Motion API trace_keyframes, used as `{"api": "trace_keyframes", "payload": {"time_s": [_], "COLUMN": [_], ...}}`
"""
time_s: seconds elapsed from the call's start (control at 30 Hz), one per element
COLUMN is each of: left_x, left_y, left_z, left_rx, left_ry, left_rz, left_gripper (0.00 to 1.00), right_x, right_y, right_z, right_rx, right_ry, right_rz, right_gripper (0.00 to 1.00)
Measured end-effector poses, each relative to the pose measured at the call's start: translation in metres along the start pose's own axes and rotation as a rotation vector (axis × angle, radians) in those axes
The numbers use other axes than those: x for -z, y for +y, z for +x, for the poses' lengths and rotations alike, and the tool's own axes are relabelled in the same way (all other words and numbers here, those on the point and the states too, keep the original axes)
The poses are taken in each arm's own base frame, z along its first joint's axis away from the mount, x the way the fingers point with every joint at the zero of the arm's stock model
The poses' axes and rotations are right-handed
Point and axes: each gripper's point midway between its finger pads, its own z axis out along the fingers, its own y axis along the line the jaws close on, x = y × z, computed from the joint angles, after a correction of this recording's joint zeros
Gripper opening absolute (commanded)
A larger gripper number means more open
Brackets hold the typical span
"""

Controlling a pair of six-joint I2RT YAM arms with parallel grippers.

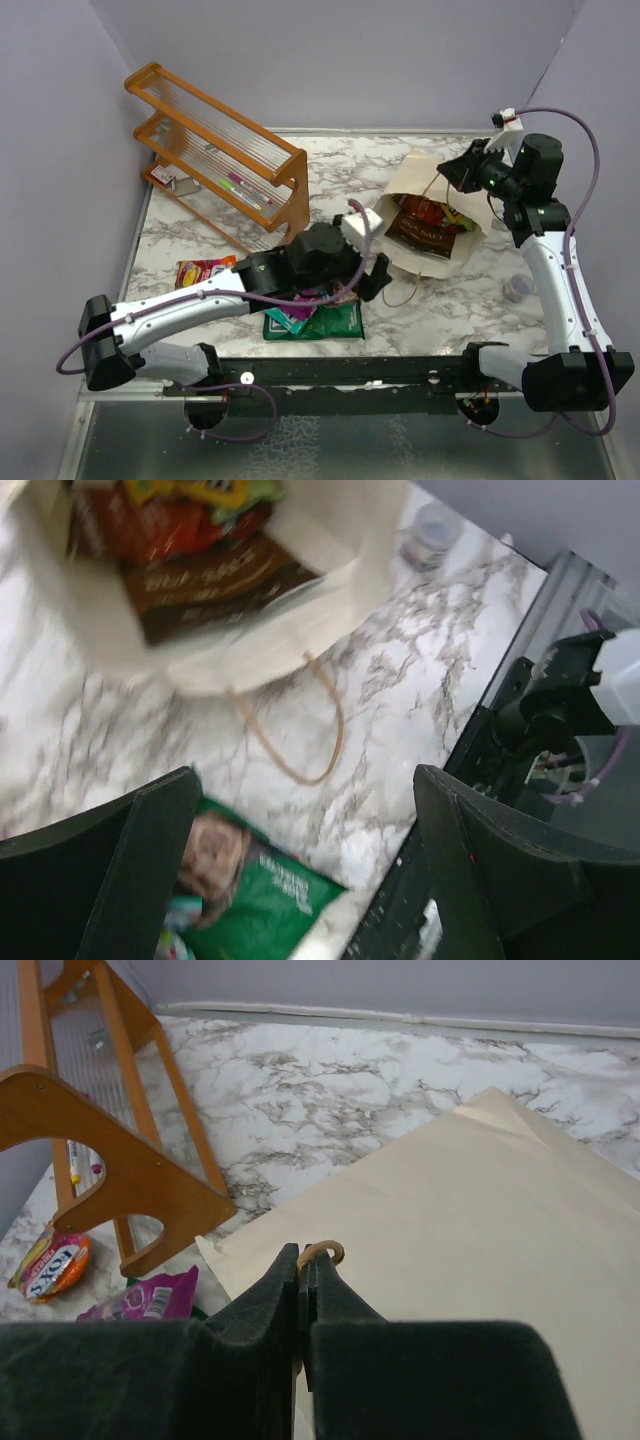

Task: Take the snacks out of the paper bag
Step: Place the snack at the center of the board, then take out the snack from the paper bag.

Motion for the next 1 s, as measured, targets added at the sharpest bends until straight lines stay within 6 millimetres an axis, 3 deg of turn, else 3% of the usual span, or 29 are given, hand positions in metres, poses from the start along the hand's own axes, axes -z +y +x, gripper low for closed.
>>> {"api": "trace_keyframes", "payload": {"time_s": [0.1, 0.23, 0.3, 0.43, 0.6, 0.8, 1.0], "left_x": [-0.027, -0.078, -0.1, -0.14, -0.184, -0.212, -0.234], "left_y": [-0.032, -0.043, -0.037, -0.019, 0.006, 0.035, 0.038], "left_z": [-0.01, -0.001, 0.009, 0.024, 0.038, 0.044, 0.041], "left_rx": [-0.226, -0.508, -0.643, -0.881, -1.05, -1.101, -1.137], "left_ry": [-0.045, -0.023, 0.008, 0.059, 0.107, 0.099, 0.065], "left_rz": [0.087, 0.123, 0.124, 0.12, 0.118, 0.098, 0.095], "left_gripper": [0.92, 0.9, 0.83, 0.61, 0.58, 0.53, 0.53], "right_x": [0.0, 0.001, 0.002, 0.007, 0.009, 0.009, 0.009], "right_y": [0.005, 0.009, 0.011, 0.015, 0.016, 0.018, 0.019], "right_z": [0.001, 0.001, 0.001, -0.001, -0.003, -0.002, -0.002], "right_rx": [-0.003, -0.002, 0.0, 0.01, 0.016, 0.015, 0.016], "right_ry": [0.005, 0.009, 0.007, -0.006, -0.012, -0.009, -0.008], "right_rz": [-0.03, -0.051, -0.058, -0.067, -0.068, -0.08, -0.085], "right_gripper": [0.01, 0.02, 0.02, 0.01, 0.02, 0.02, 0.01]}}
